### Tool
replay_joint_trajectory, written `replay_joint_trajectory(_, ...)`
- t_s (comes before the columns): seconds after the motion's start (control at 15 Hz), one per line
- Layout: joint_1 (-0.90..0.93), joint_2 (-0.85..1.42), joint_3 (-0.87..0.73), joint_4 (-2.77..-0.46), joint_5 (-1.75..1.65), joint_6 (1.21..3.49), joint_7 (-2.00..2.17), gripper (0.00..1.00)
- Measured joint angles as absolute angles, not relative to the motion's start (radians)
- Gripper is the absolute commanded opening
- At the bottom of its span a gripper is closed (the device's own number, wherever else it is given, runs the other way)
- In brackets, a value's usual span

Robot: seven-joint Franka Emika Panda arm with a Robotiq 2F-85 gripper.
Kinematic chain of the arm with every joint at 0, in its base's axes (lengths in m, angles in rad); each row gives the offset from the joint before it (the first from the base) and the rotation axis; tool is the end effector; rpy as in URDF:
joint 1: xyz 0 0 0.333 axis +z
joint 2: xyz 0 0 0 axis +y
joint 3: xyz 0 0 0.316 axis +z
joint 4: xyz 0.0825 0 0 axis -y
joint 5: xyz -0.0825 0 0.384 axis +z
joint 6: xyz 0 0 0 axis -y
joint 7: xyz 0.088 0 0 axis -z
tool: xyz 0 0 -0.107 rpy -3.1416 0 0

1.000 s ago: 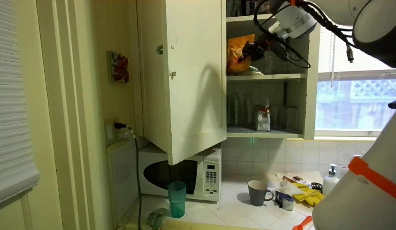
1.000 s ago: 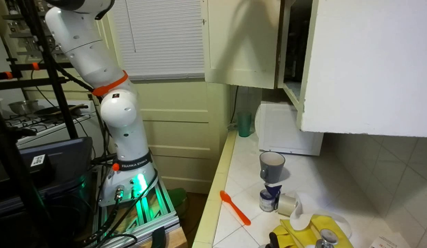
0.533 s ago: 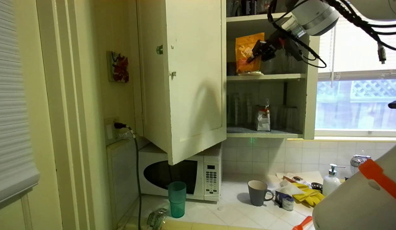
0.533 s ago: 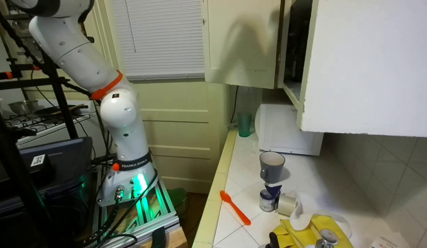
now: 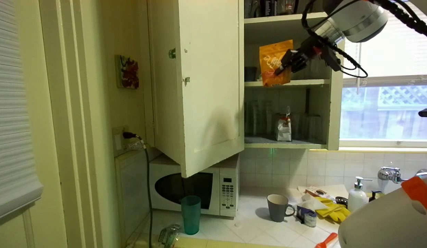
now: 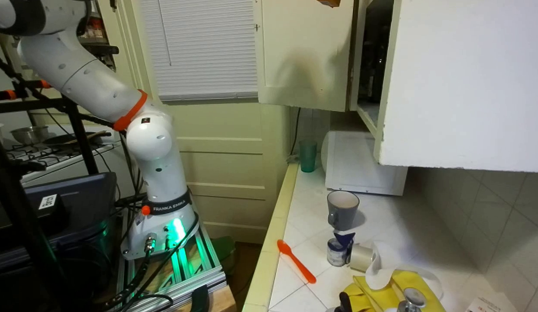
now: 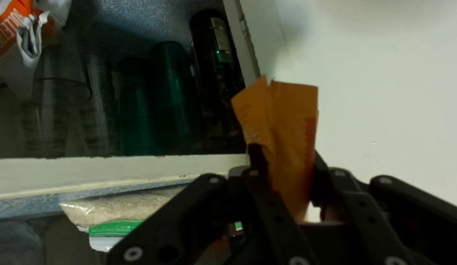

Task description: Move the orange bag to the bottom shelf

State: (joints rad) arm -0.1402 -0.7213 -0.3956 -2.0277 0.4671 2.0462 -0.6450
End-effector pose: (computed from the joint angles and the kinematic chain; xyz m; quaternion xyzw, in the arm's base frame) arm 0.2830 -0.2333 0.7687 -0.8796 -0.0168 -0.4586 0.1256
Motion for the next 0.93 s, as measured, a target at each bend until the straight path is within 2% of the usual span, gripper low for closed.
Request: replay_joint_trajectory(0.93, -0.131, -0.774, -0.401, -2.274, 0.261, 2.206, -0.654, 0.07)
